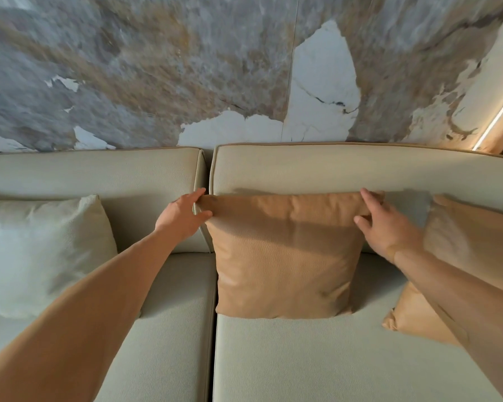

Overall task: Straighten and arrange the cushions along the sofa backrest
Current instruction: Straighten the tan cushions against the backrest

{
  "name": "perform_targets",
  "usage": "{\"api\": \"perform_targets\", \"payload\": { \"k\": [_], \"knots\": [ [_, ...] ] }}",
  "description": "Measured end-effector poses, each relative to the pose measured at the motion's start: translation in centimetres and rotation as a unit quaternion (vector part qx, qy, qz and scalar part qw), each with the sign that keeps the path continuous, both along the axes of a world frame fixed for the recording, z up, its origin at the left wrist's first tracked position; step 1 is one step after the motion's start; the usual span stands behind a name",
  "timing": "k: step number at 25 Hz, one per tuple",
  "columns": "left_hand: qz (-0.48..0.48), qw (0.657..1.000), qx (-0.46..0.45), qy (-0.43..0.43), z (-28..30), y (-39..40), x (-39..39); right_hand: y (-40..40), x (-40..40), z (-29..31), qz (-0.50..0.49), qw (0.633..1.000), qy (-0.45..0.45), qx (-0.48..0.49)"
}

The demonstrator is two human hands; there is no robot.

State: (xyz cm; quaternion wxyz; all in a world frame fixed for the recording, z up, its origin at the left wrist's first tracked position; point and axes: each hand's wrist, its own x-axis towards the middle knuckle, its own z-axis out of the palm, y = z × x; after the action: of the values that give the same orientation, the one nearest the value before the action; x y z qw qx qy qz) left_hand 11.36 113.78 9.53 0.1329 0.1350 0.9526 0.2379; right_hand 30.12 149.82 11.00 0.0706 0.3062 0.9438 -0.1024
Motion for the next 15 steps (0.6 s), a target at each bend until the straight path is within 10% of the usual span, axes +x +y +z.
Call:
{"api": "perform_targets", "payload": {
  "k": [15],
  "knots": [
    [0.013,0.998,-0.059,0.011,8.4,-4.5,16.6,-12.0,8.9,8.3,0.115,0.992,-0.049,0.02]
  ]
}}
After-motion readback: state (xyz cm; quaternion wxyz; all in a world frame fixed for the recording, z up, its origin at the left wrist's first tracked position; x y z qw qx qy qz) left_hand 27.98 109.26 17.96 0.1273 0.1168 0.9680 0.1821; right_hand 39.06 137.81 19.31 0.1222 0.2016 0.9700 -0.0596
